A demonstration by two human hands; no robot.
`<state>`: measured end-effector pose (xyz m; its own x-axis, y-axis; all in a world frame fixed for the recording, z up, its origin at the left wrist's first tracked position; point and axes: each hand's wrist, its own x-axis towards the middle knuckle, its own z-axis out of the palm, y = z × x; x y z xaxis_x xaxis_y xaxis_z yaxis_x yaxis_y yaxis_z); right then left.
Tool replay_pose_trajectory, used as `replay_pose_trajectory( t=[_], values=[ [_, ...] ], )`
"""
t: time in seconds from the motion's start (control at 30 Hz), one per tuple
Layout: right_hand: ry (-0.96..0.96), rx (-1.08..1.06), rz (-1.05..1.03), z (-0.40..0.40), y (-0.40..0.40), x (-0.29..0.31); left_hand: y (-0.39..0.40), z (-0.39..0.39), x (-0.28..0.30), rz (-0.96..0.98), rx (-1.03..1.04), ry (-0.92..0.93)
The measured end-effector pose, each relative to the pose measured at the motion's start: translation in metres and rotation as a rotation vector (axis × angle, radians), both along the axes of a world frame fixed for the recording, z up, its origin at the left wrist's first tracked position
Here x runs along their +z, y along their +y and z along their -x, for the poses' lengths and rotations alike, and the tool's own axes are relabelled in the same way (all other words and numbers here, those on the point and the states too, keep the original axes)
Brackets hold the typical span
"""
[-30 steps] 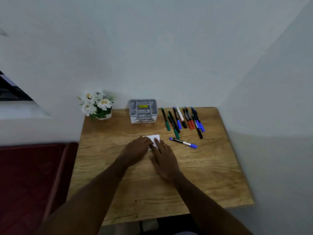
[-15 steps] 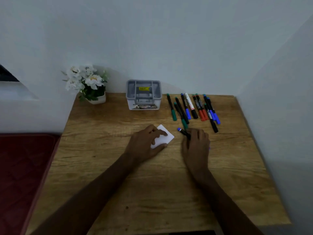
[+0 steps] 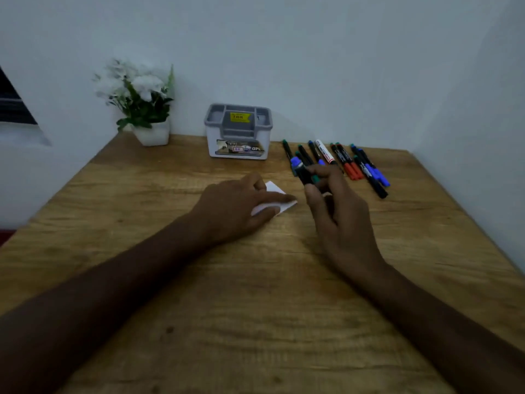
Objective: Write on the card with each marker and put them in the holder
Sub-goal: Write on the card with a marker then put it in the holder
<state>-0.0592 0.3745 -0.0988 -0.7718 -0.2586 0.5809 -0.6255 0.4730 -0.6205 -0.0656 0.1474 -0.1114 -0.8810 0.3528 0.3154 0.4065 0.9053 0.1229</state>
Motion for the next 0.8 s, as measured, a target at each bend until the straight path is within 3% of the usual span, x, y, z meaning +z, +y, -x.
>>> replay_pose_trajectory(
  t=[0.13,0.23,0.37,0.53,0.8],
  values=[
    [-0.375,0.132,0.38,-0.005,-0.003,0.009,-0.004,-0.003,-0.002,-0.114,0.052,0.02],
    [-0.508,0.134,0.561,-0.003,-0.013,0.016,-0.014,-0.011,0.005,-0.217,-0.03,0.013],
    [-0.485,0.069,0.477,0.012,-0.024,0.011,-0.022,-0.016,0.006,-0.314,-0.091,-0.054],
    [-0.642,0.239,0.534,0.033,-0.041,0.006,-0.026,-0.016,0.006,-0.446,-0.096,-0.035],
    [-0.802,0.497,0.511,0.037,-0.045,0.0,-0.028,-0.008,-0.002,-0.213,-0.035,0.078]
  ],
)
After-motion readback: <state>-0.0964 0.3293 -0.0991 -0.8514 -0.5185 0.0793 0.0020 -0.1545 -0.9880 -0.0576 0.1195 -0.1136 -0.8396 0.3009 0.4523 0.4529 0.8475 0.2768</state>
